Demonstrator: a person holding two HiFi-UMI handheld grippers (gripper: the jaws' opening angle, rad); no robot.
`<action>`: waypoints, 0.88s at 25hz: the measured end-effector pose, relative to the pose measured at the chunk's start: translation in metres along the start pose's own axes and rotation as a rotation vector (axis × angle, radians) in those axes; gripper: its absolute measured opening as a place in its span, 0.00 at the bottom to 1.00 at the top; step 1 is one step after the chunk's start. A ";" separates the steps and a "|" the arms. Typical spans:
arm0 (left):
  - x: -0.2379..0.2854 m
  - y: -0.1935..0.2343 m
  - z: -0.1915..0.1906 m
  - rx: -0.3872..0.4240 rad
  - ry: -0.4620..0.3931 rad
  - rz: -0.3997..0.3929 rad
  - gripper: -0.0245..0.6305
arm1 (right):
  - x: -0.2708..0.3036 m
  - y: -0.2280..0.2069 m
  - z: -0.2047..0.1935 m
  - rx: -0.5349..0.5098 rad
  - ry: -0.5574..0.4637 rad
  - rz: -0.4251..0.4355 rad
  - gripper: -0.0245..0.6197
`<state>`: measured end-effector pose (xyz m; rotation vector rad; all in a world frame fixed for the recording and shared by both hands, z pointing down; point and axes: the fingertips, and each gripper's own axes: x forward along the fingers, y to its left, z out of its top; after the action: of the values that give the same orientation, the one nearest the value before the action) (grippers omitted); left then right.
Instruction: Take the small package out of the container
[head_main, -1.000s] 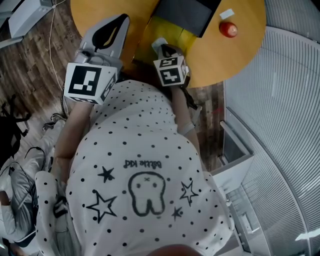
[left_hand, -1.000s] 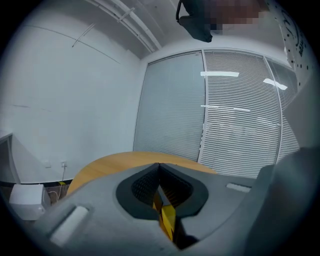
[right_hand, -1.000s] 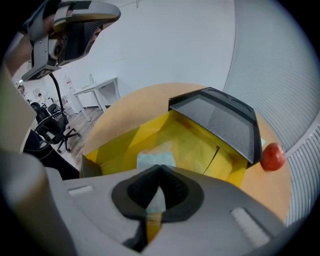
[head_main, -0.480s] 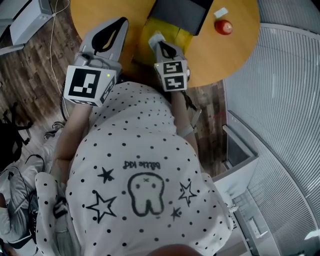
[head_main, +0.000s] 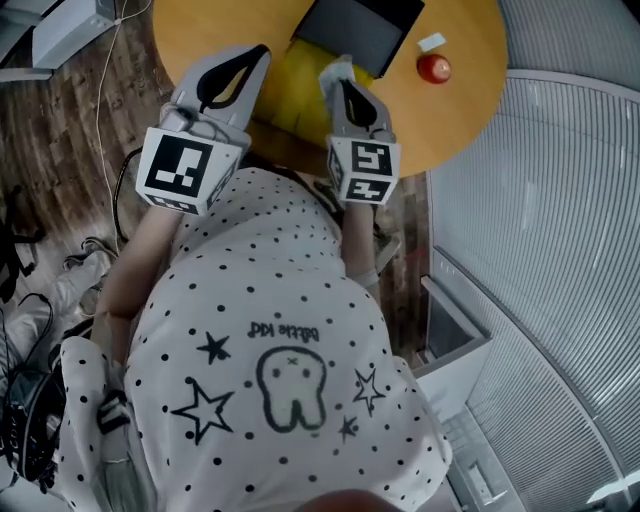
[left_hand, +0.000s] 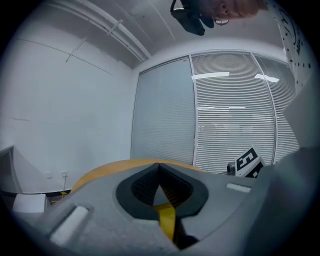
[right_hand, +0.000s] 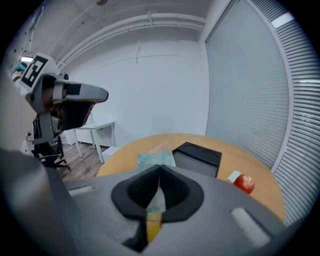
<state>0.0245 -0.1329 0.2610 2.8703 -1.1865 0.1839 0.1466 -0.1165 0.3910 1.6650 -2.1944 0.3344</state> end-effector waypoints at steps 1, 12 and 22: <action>-0.003 -0.010 0.002 0.005 -0.007 -0.002 0.04 | -0.011 -0.005 0.002 0.008 -0.018 -0.008 0.04; -0.009 0.007 -0.001 -0.023 -0.015 0.059 0.04 | -0.030 -0.017 0.054 -0.009 -0.139 -0.031 0.04; -0.015 0.005 0.001 -0.023 -0.045 0.060 0.04 | -0.064 -0.025 0.076 -0.022 -0.218 -0.054 0.04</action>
<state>0.0108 -0.1256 0.2581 2.8352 -1.2751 0.1071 0.1749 -0.0980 0.2949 1.8197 -2.2913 0.1177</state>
